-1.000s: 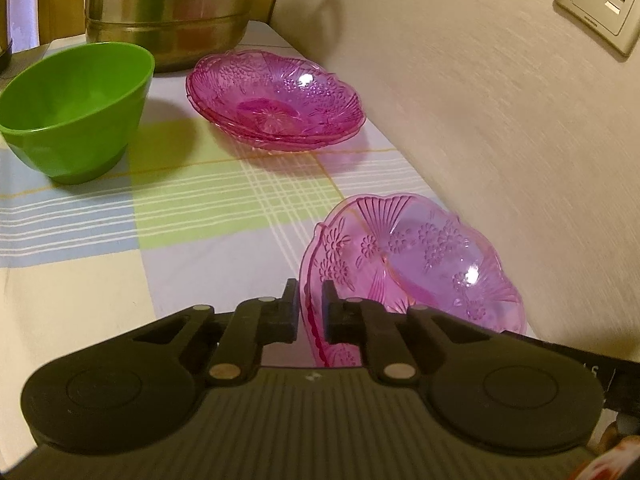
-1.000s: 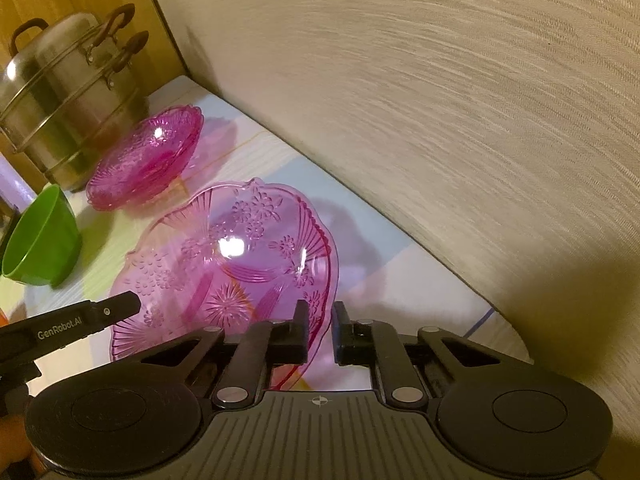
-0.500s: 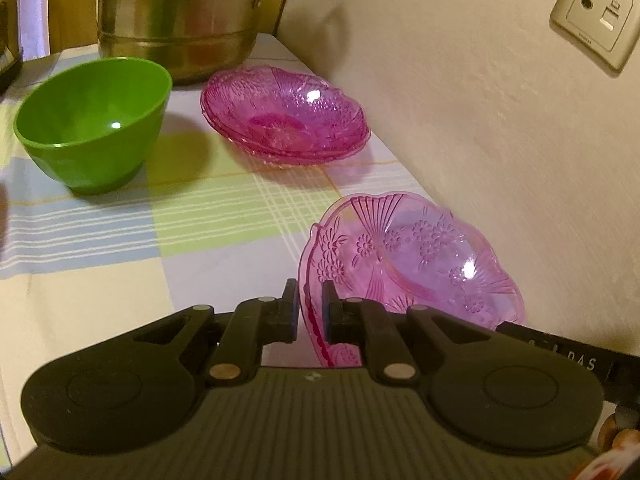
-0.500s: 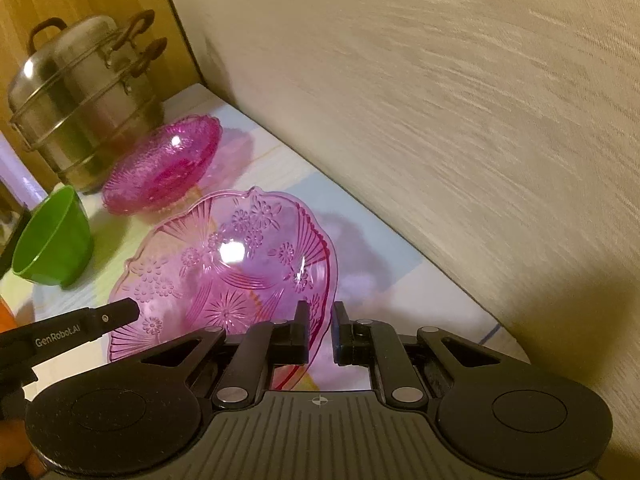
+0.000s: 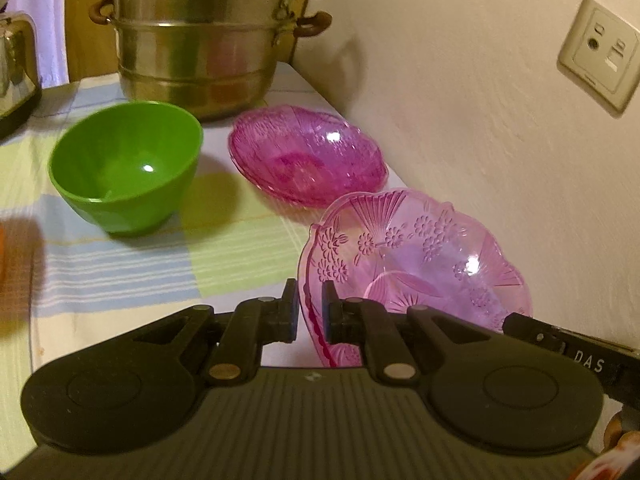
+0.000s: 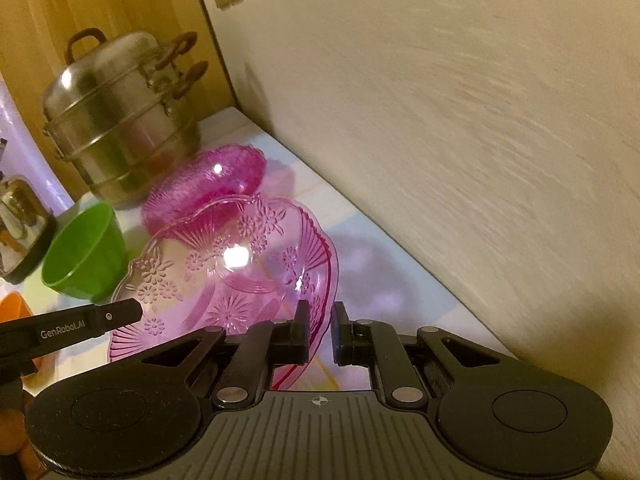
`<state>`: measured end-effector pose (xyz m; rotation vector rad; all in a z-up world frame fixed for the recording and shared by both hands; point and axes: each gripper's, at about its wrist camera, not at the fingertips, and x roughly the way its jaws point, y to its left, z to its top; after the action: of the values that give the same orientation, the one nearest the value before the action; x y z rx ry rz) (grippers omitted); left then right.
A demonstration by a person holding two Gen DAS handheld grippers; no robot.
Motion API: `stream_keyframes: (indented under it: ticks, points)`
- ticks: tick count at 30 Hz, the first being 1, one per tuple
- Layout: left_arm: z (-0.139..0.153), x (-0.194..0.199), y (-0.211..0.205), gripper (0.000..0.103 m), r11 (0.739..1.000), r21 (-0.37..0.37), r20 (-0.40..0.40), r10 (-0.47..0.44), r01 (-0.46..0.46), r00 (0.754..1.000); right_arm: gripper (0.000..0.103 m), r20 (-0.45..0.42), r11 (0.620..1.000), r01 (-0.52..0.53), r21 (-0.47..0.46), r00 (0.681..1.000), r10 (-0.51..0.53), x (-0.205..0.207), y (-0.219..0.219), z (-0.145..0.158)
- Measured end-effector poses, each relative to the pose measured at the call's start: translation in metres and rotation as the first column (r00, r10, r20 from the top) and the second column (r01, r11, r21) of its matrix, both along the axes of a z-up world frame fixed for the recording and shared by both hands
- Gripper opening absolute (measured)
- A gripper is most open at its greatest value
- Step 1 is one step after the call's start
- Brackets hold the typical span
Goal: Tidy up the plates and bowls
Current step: 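Lift the plate with both grippers and carry it toward the pink plate stack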
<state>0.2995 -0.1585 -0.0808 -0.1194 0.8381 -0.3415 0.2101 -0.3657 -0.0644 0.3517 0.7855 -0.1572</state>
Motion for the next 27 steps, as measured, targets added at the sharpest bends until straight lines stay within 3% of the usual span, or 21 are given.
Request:
stream_keyframes:
  ticks: [17, 27]
  points:
    - [0.044, 0.068, 0.007, 0.010, 0.999, 0.038, 0.062, 0.025, -0.027, 0.998, 0.011, 0.066, 0.999, -0.042, -0.006, 0.997, 0.043, 0.061, 0.014, 0.026]
    - [0.039, 0.125, 0.003, 0.010, 0.997, 0.058, 0.046, 0.045, -0.047, 0.998, 0.011, 0.062, 0.999, -0.049, 0.010, 0.997, 0.048, 0.114, 0.015, 0.022]
